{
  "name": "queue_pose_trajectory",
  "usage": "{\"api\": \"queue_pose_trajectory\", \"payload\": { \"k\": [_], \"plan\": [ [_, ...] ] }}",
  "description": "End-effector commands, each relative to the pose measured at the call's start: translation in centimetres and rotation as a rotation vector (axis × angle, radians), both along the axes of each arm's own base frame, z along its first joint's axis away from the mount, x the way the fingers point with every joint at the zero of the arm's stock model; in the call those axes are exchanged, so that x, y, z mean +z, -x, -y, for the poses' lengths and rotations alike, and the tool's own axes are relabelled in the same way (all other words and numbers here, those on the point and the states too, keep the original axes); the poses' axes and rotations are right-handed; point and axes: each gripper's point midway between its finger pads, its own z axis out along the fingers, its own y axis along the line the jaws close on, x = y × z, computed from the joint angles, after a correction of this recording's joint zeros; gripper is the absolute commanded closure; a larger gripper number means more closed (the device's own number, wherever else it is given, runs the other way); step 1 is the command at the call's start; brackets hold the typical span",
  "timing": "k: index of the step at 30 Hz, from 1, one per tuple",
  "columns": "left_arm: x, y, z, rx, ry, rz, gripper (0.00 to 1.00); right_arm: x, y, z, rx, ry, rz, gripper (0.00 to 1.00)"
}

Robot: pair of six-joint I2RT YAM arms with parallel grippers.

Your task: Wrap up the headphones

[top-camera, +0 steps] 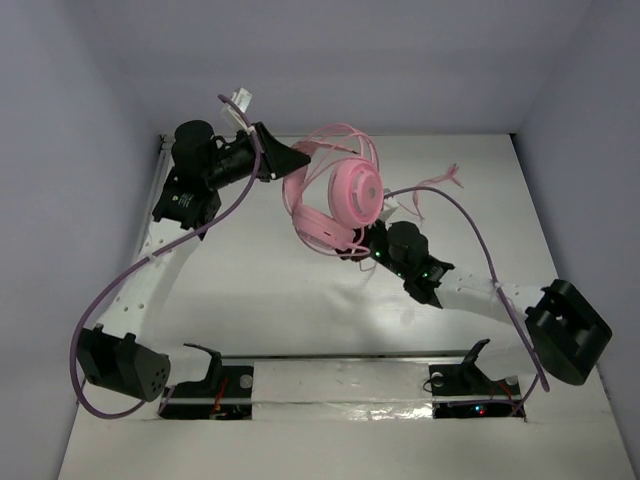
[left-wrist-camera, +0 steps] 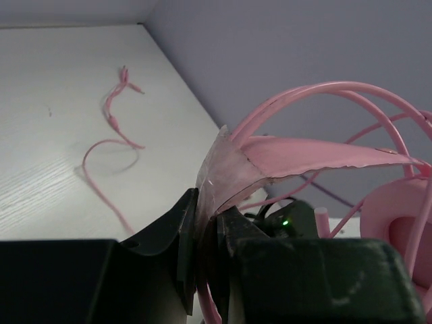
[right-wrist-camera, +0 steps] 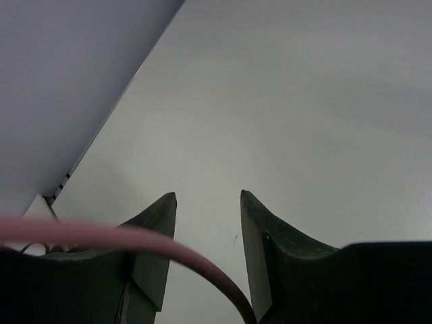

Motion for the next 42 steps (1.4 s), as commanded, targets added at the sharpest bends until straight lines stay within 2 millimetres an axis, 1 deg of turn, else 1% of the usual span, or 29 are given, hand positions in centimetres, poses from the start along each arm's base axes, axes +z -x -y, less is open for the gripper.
{"api": "queue_pose_trajectory", "payload": {
  "k": [1,2,3,4,5,6,8,9,10,12,14,15,16,17,20,22,24,27,28,29,30,31,32,33,34,38,39,40,42],
  "plan": [
    [7.9,1.3,-0.7,0.006,0.228,0.08,1.0,2.5,0.6,-1.7,0.091,-0.144,0.056,0.51],
    [7.8,0.7,-0.8,0.035,0.25,0.067,1.0,1.3,0.6,-2.3,0.111,-0.134,0.033,0.51],
    [8.3,0.4,-0.9,0.046,0.274,0.077,1.0,0.9,1.2,-2.9,0.159,-0.14,0.023,0.51],
    [8.4,0.1,-1.0,0.059,0.292,0.068,1.0,1.1,1.4,-3.2,0.177,-0.163,0.028,0.51],
    [8.0,-0.5,-1.1,0.084,0.329,0.024,1.0,0.3,1.9,-3.9,0.203,-0.159,0.013,0.51],
    [8.5,-0.7,-1.2,0.094,0.355,0.034,1.0,0.0,2.4,-4.4,0.224,-0.161,0.009,0.5],
    [8.2,-1.6,-1.3,0.119,0.395,-0.005,1.0,-0.1,3.6,-6.1,0.278,-0.169,0.002,0.5],
    [8.8,-1.9,-1.5,0.133,0.427,0.012,1.0,-1.0,4.1,-7.0,0.308,-0.158,-0.017,0.5],
    [8.8,-2.2,-1.7,0.151,0.444,0.002,1.0,-0.8,5.3,-8.4,0.346,-0.164,-0.012,0.5],
    [8.7,-3.6,-2.7,0.245,0.472,-0.004,1.0,-1.7,6.5,-9.9,0.388,-0.159,-0.034,0.51],
    [8.8,-4.2,-3.7,0.317,0.493,0.006,1.0,-1.3,8.3,-11.4,0.435,-0.182,-0.043,0.52],
    [8.3,-5.4,-4.8,0.414,0.491,0.0,1.0,-1.4,8.9,-11.9,0.452,-0.182,-0.048,0.53],
    [8.1,-5.8,-5.4,0.458,0.491,0.0,1.0,-2.0,9.5,-12.4,0.467,-0.17,-0.067,0.53],
    [7.5,-6.6,-6.6,0.543,0.494,-0.005,1.0,-1.8,10.8,-13.2,0.501,-0.171,-0.067,0.54],
    [6.2,-7.8,-7.7,0.647,0.448,0.003,1.0,-1.6,12.9,-14.1,0.56,-0.167,-0.077,0.56],
    [4.7,-8.7,-8.8,0.756,0.38,0.009,1.0,-1.3,14.8,-14.5,0.607,-0.166,-0.082,0.57],
    [3.7,-9.0,-9.5,0.855,0.327,0.02,1.0,-0.2,15.7,-14.4,0.638,-0.181,-0.072,0.56],
    [2.6,-9.4,-10.4,0.969,0.209,0.059,1.0,1.7,18.3,-14.5,0.711,-0.209,-0.059,0.57],
    [2.2,-9.3,-9.7,0.973,0.17,0.065,1.0,2.2,19.0,-14.4,0.725,-0.221,-0.058,0.57],
    [1.9,-9.5,-9.7,0.994,0.107,0.089,1.0,2.9,19.2,-14.1,0.732,-0.236,-0.052,0.57],
    [1.4,-9.6,-10.1,1.028,0.067,0.093,1.0,4.6,19.6,-13.5,0.743,-0.271,-0.028,0.59],
    [1.1,-9.4,-9.5,1.028,0.035,0.101,1.0,5.8,19.8,-13.1,0.743,-0.305,-0.01,0.6],
    [0.5,-9.4,-9.6,1.043,-0.002,0.105,1.0,6.4,19.9,-12.5,0.739,-0.315,0.001,0.61],
    [0.1,-9.4,-10.3,1.073,-0.055,0.122,1.0,7.3,19.9,-12.1,0.733,-0.331,0.017,0.61],
    [-0.3,-9.3,-10.1,1.072,-0.08,0.126,1.0,9.2,20.1,-11.2,0.726,-0.35,0.051,0.61],
    [-2.1,-8.4,-10.1,1.072,-0.224,0.147,1.0,13.5,19.9,-8.8,0.664,-0.381,0.125,0.64],
    [-2.5,-8.3,-10.5,1.085,-0.257,0.151,1.0,14.6,19.2,-8.3,0.62,-0.388,0.138,0.65],
    [-2.8,-7.9,-10.3,1.075,-0.297,0.164,1.0,14.2,18.8,-8.1,0.591,-0.345,0.129,0.65],
    [-3.7,-7.2,-10.0,1.056,-0.344,0.169,1.0,16.4,17.0,-6.9,0.51,-0.353,0.151,0.66]
  ]
}}
